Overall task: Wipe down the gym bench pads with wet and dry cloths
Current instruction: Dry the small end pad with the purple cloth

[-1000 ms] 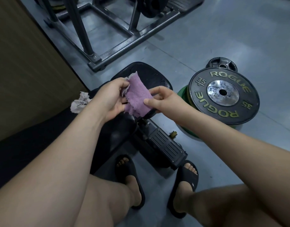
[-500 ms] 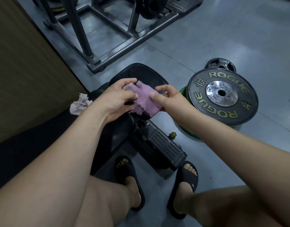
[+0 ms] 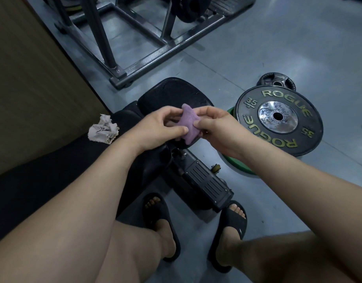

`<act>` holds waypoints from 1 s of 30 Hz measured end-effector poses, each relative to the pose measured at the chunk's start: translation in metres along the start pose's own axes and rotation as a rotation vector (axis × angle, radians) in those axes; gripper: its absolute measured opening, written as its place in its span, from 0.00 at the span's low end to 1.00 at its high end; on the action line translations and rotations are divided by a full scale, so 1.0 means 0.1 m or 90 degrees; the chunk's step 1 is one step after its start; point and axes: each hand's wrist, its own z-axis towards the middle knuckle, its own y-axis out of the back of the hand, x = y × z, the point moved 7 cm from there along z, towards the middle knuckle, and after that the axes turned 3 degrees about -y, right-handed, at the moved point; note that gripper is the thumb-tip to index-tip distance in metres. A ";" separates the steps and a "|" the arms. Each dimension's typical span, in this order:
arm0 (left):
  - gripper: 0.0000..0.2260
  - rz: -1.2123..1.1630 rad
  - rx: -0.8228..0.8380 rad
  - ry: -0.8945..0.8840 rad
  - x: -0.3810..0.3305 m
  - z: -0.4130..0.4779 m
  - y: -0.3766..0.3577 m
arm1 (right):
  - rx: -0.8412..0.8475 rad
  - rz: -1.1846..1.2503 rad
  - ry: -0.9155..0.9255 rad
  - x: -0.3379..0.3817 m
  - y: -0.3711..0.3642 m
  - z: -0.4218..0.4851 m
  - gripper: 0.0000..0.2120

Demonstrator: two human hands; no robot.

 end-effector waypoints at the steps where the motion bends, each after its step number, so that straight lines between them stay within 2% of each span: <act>1: 0.16 -0.005 -0.006 0.004 0.01 0.00 -0.01 | -0.006 0.016 0.001 0.01 0.01 0.01 0.10; 4: 0.06 0.002 -0.043 -0.009 -0.02 0.01 0.06 | -0.055 -0.005 -0.008 -0.02 0.07 0.08 0.11; 6: 0.05 0.016 -0.039 -0.012 -0.05 0.00 0.08 | -0.080 -0.108 -0.010 -0.03 0.10 0.09 0.18; 8: 0.06 0.003 -0.027 0.000 -0.03 -0.02 0.09 | -0.043 -0.208 -0.008 0.00 0.06 0.05 0.21; 11: 0.06 -0.041 -0.047 0.024 0.03 -0.03 0.13 | 0.041 -0.248 -0.017 -0.02 -0.06 -0.02 0.12; 15: 0.05 -0.030 -0.116 0.074 0.24 0.02 0.21 | -0.136 -0.244 0.008 -0.06 0.17 0.08 0.08; 17: 0.02 0.070 -0.163 0.091 0.30 0.03 0.30 | -0.219 -0.251 0.060 0.00 0.30 0.11 0.06; 20: 0.04 0.187 -0.221 0.110 0.29 -0.02 0.39 | -0.265 -0.448 0.216 0.17 0.29 0.08 0.03; 22: 0.05 0.217 -0.236 0.118 0.30 -0.03 0.41 | -0.216 -0.662 0.302 0.08 0.17 0.09 0.11; 24: 0.05 0.246 -0.231 0.128 0.34 -0.03 0.40 | -0.148 -0.837 0.345 -0.15 0.06 0.14 0.12; 27: 0.06 0.296 -0.235 0.121 0.46 -0.03 0.36 | -0.142 -0.889 0.396 -0.30 0.06 0.17 0.11; 30: 0.15 0.402 -0.270 0.144 0.60 -0.05 0.27 | -0.124 -0.900 0.468 -0.31 0.02 0.16 0.10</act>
